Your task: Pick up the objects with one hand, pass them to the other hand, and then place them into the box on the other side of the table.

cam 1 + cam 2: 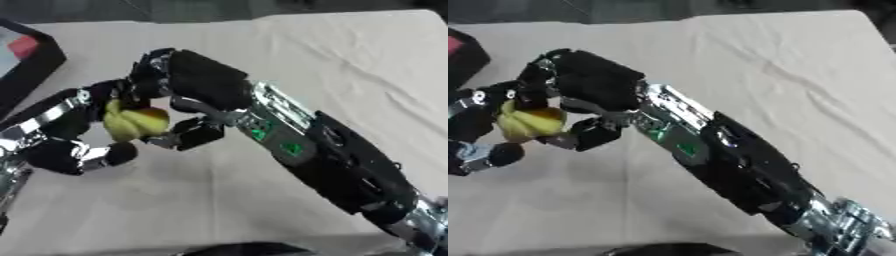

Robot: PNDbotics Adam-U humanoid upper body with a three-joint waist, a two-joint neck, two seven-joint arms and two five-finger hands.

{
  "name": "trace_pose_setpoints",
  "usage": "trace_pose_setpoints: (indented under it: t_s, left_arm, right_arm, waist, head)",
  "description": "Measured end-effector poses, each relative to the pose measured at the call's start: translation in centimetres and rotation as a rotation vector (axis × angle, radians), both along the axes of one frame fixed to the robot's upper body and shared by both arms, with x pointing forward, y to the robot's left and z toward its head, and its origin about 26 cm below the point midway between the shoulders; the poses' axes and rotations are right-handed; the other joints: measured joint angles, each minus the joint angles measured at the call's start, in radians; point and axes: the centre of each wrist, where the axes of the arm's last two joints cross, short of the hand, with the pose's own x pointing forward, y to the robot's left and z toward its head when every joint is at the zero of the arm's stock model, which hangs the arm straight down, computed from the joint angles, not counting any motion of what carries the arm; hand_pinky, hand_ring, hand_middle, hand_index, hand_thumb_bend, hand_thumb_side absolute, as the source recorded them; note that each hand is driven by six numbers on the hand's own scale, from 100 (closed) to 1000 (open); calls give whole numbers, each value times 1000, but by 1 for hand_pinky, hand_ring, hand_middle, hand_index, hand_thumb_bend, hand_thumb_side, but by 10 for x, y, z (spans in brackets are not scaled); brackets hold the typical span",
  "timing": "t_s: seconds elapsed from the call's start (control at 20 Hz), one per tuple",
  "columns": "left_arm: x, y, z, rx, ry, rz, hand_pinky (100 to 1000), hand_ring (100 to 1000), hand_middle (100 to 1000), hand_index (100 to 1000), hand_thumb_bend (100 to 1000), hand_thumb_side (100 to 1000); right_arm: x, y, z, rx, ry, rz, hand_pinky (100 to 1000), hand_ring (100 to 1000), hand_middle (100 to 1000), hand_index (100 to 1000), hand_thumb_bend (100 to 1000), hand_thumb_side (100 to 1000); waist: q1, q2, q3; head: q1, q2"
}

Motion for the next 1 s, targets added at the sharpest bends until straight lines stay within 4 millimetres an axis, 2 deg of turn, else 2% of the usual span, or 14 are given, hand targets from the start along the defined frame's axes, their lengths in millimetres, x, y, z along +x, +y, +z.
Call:
trace_pose_setpoints:
  t_s: [0.15,0.25,0.3,0.45,0.65,0.75,0.8,1.0]
  left_arm:
    - [0,4,3,48,-32,-27,674,1000,880,705,512,424]
    - [-1,5,4,59,-41,-30,628,1000,825,662,342,381]
    - [-1,5,4,60,-42,-27,618,1000,810,645,285,371]
    - [-1,5,4,49,-41,-5,589,1000,774,604,176,359]
    - [-3,3,4,24,-34,24,567,998,747,572,102,345]
    - [-3,2,3,16,-32,33,567,998,747,572,102,345]
    - [-4,2,4,11,-33,38,544,975,716,536,100,341]
    - [-4,1,2,-8,-27,64,517,947,677,494,100,350]
  right_arm:
    - [0,1,0,2,-1,2,626,554,492,470,100,100]
    - [-1,1,-1,0,-2,5,626,554,492,470,100,100]
    - [-1,1,-1,1,-2,6,625,554,492,470,100,100]
    - [-1,1,-1,2,-3,4,626,553,492,470,100,100]
    - [-1,1,-1,8,-3,0,623,553,491,470,100,100]
    - [0,0,0,11,-4,-3,623,553,491,470,100,100]
    - [0,0,0,12,-4,-4,623,553,491,470,100,100]
    - [0,0,0,13,-4,-4,620,558,502,497,100,100]
  waist:
    - [0,0,0]
    - [0,0,0]
    - [0,0,0]
    - [0,0,0]
    - [0,0,0]
    - [0,0,0]
    - [0,0,0]
    - [0,0,0]
  head:
    - [0,0]
    - [-1,0]
    - [-1,0]
    - [-1,0]
    - [-4,0]
    - [-4,0]
    - [-4,0]
    - [-5,0]
